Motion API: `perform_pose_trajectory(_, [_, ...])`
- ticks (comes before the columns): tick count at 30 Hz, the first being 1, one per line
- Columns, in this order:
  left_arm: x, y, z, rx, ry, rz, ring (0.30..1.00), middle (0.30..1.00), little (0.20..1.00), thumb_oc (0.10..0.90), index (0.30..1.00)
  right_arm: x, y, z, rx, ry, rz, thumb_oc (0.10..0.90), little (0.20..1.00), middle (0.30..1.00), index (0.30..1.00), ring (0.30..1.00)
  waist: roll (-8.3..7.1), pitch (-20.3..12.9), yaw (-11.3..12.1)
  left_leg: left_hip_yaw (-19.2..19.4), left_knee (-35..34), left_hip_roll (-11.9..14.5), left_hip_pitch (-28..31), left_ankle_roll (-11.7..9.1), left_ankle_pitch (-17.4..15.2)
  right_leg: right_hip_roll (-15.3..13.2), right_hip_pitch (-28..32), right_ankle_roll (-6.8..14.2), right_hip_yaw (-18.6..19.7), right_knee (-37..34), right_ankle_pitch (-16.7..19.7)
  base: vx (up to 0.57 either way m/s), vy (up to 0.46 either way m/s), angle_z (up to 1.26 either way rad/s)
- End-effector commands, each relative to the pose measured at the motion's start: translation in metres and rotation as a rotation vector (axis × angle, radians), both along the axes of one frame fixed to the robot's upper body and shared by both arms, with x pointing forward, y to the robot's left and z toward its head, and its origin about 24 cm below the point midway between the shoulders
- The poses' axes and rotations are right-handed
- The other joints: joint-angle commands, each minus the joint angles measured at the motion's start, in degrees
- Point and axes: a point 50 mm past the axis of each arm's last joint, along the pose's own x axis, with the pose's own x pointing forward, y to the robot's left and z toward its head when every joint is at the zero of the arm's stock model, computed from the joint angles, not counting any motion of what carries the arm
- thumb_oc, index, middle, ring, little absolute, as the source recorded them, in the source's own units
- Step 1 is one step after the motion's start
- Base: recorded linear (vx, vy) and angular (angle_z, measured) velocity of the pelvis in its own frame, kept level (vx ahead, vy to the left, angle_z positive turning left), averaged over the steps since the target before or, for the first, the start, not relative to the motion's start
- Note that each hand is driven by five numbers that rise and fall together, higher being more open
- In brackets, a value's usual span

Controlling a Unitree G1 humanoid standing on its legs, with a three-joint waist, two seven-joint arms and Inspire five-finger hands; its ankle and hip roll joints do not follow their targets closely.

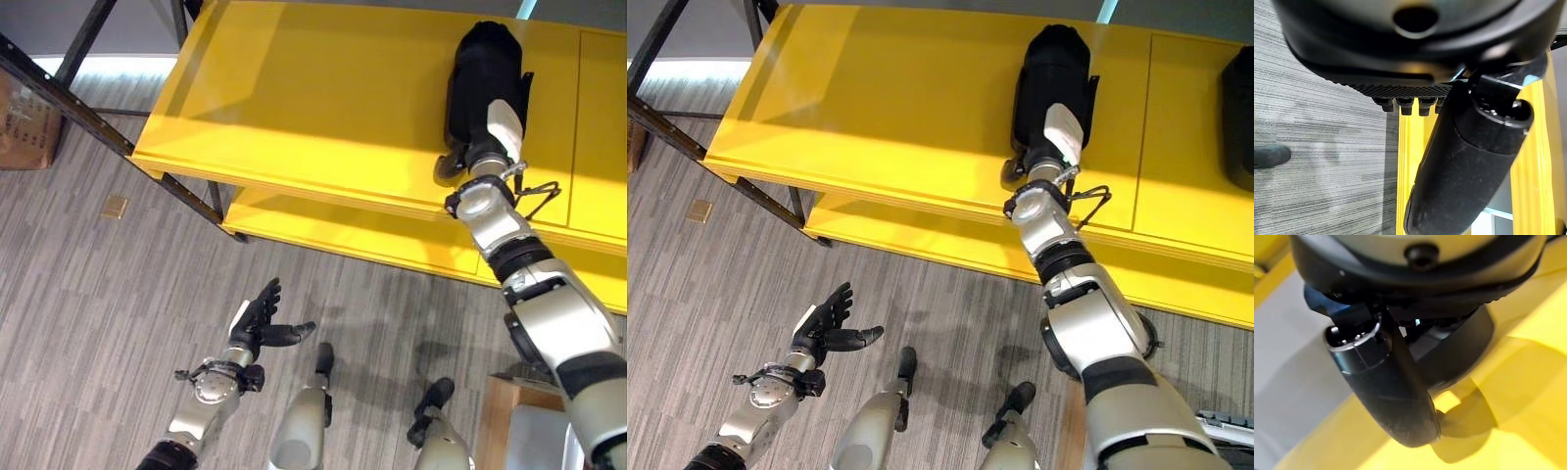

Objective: Move parts from the plastic box to the shelf.

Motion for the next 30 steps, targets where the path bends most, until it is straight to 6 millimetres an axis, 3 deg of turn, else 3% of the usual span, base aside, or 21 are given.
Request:
perform_pose_trajectory(1, [0.009,0.015,0.033,-0.005,-0.162,0.030,1.000,1.000,1.000,0.900,1.000,-0.010,0.032,0.066,-0.059,-0.289,0.135,0.900,1.000,1.000,1.000,1.000,-1.79,0.57,0.79,-0.94,1.79,2.82,0.95,-0.77,-1.11,-3.37,1.15,4.15,5.41,6.46,0.51,0.00,-0.001,-0.06])
perform_pose_trajectory(7, [0.006,0.018,0.033,-0.004,-0.164,0.051,1.000,1.000,1.000,0.900,1.000,-0.026,0.042,0.081,-0.062,-0.412,0.202,0.900,1.000,1.000,1.000,1.000,-2.39,0.82,0.20,-0.83,2.17,2.81,0.73,-0.66,-1.36,-3.46,0.83,4.07,5.59,6.86,0.50,0.00,0.000,-0.01])
perform_pose_trajectory(12, [0.004,0.019,0.032,0.002,-0.162,0.063,1.000,1.000,1.000,0.900,1.000,-0.053,0.043,0.098,-0.092,-0.583,0.254,0.900,1.000,1.000,1.000,1.000,-3.04,0.99,-0.77,-0.48,2.39,2.91,0.96,-0.72,-1.61,-3.56,0.75,4.12,6.10,6.98,0.55,-0.01,0.002,-0.02])
perform_pose_trajectory(16, [0.001,0.020,0.029,0.011,-0.151,0.069,1.000,1.000,1.000,0.900,1.000,-0.077,0.044,0.097,-0.125,-0.680,0.313,0.900,1.000,1.000,1.000,1.000,-3.58,0.31,-1.57,-0.12,2.31,3.00,1.78,-0.75,-1.88,-3.55,1.22,4.17,6.65,6.59,0.54,-0.01,0.010,-0.07])
perform_pose_trajectory(23, [-0.010,0.021,0.015,0.021,-0.097,0.084,1.000,1.000,1.000,0.900,1.000,-0.114,0.045,0.055,-0.055,-0.690,0.467,0.900,1.000,1.000,1.000,1.000,-5.00,-1.56,-3.88,0.80,1.29,3.31,4.86,-0.87,-2.12,-3.16,3.54,4.60,7.32,5.16,0.56,0.01,0.014,-0.13])
perform_pose_trajectory(24, [-0.016,0.022,0.009,0.025,-0.071,0.085,1.000,1.000,1.000,0.900,1.000,-0.124,0.041,0.040,-0.029,-0.668,0.491,0.900,1.000,1.000,1.000,1.000,-5.71,-2.88,-4.51,1.30,-0.08,3.28,6.61,-0.89,-1.94,-2.88,5.16,4.93,7.18,3.70,0.95,0.04,0.016,-0.09])
perform_pose_trajectory(27, [-0.022,0.022,0.004,0.025,-0.053,0.091,1.000,1.000,1.000,0.900,1.000,-0.131,0.040,0.027,0.011,-0.638,0.522,0.900,1.000,1.000,1.000,1.000,-6.17,-4.02,-5.02,1.82,-1.45,3.23,8.25,-0.84,-1.66,-2.65,6.65,5.15,6.88,2.07,1.49,0.05,0.022,-0.12])
perform_pose_trajectory(30, [-0.033,0.026,-0.008,0.026,-0.006,0.125,1.000,1.000,1.000,0.900,1.000,-0.149,0.031,-0.003,0.132,-0.542,0.592,0.900,1.000,1.000,1.000,1.000,-7.10,-7.19,-7.03,3.63,-4.93,2.84,12.09,-0.70,-1.26,-2.14,9.36,6.07,6.96,-1.67,3.20,0.07,0.071,-0.11])
